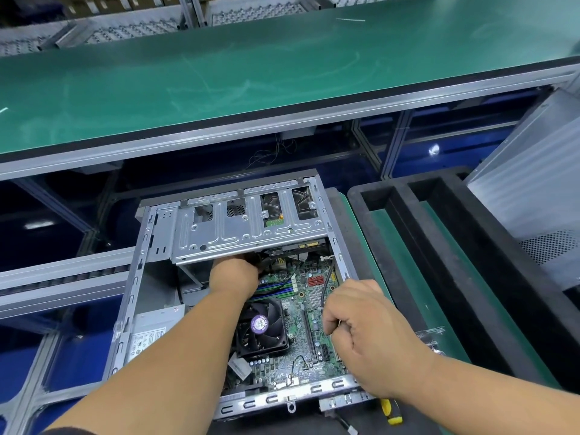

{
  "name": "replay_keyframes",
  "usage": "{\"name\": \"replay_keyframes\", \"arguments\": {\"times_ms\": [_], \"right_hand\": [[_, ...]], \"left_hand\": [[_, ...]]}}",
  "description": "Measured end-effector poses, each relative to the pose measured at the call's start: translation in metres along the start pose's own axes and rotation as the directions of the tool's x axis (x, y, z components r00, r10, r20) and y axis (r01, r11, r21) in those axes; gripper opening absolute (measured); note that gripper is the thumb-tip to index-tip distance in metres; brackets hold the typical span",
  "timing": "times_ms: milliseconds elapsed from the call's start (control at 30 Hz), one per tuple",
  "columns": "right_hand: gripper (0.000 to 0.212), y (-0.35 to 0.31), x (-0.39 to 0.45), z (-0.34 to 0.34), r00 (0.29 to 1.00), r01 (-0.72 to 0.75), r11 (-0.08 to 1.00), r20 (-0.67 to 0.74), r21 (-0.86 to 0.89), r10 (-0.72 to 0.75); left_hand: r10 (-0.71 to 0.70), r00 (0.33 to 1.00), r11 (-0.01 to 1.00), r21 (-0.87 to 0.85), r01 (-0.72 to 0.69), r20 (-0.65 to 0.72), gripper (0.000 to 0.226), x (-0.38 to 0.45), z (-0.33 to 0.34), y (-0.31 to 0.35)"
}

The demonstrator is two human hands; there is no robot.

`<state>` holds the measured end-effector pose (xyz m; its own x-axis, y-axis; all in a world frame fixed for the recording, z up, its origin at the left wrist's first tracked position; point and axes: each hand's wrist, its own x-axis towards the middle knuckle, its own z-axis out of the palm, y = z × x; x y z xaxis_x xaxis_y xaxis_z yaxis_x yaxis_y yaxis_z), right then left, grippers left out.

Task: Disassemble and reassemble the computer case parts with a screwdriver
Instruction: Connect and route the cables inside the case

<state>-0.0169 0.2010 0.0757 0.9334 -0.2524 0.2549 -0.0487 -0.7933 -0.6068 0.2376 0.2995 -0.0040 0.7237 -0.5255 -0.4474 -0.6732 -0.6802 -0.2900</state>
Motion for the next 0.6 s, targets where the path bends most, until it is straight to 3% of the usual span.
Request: {"name": "replay_keyframes", "arguments": {"times_ms": [233,600], "right_hand": [[0.037,-0.001,0.001,-0.001,1.0,0.002,1.0,0.0,0.009,-0.002],[0.034,-0.002,0.001,-0.001,1.0,-0.003,1.0,-0.003,0.023,0.003]], "left_hand": [[0.06,0.998,0.982,0.175,-0.065,0.032,0.036,0.005,-0.001,-0.002],[0.073,0.993,0.987,0.137,-0.085,0.095,0.035,0.01,-0.008,-0.005]]}}
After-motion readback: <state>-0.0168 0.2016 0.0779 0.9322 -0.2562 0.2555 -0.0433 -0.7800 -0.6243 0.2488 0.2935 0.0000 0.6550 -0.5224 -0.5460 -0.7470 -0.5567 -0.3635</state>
